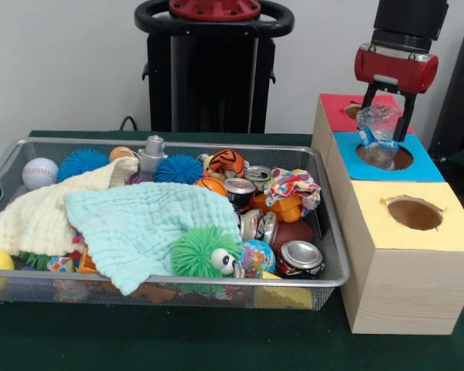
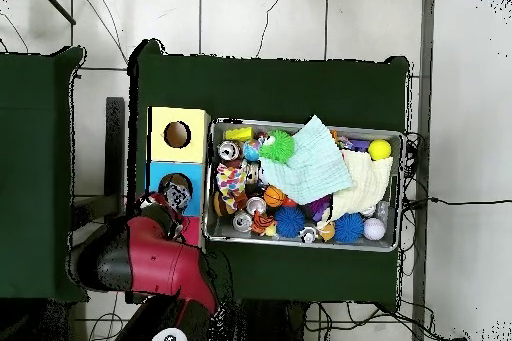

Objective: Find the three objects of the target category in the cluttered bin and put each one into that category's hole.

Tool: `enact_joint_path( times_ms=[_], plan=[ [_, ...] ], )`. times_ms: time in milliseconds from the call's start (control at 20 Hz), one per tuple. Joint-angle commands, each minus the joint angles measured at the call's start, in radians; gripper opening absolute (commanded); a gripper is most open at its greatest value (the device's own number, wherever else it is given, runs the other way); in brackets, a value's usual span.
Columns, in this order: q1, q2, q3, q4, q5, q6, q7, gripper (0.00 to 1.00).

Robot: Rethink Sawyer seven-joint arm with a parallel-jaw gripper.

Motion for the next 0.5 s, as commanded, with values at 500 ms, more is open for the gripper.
enact_joint_path(
  times_ms=[500],
  plan=[
    [-0.063, -0.058, 0.090, 0.007, -0.043, 0.107, 0.062, 1.00]
  ],
)
